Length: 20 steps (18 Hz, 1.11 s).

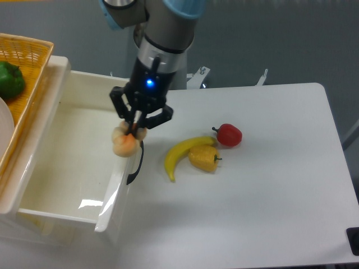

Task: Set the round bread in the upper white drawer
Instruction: 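Lift the bread roll and carry it over the open white drawer, then lower the bread roll into the drawer and open the gripper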

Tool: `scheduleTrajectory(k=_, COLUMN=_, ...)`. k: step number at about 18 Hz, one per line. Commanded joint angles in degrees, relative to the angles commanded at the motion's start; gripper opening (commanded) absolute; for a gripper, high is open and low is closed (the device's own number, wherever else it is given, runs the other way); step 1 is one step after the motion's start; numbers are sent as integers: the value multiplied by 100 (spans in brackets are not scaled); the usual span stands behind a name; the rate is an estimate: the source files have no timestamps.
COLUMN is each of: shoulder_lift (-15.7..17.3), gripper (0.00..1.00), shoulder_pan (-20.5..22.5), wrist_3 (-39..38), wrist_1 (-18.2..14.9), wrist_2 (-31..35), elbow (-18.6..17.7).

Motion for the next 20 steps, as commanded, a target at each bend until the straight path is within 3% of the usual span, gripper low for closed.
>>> scheduleTrajectory(k=8, shoulder_lift=-131, gripper=6, shoulder_pan=-308, wrist_3=0, wrist_1=0, wrist_2=0, elbow=-26)
scheduleTrajectory(k=13, shoulder_lift=-211, gripper=12, shoulder_pan=-554, wrist_3=9, wrist_1=18, wrist_2=9, elbow=-114)
scheduleTrajectory(k=14, shoulder_lift=-228, gripper=17, shoulder_pan=-589, wrist_3=17, wrist_1=18, wrist_2=9, elbow=-123)
scheduleTrajectory(k=16, shoulder_lift=-264, gripper=46, shoulder_pan=-642, wrist_3=53, wrist_1=44, wrist_2=26, elbow=-123)
scheduleTrajectory(k=17, shoulder_lift=-272, gripper=49, shoulder_pan=-651, wrist_3=61, wrist_1=53, wrist_2=26, elbow=-123)
scheduleTrajectory(k=20, shoulder_lift=-281, gripper=75, shoulder_pan=-668, wrist_3=105, wrist_1=70, wrist_2=26, elbow=-123)
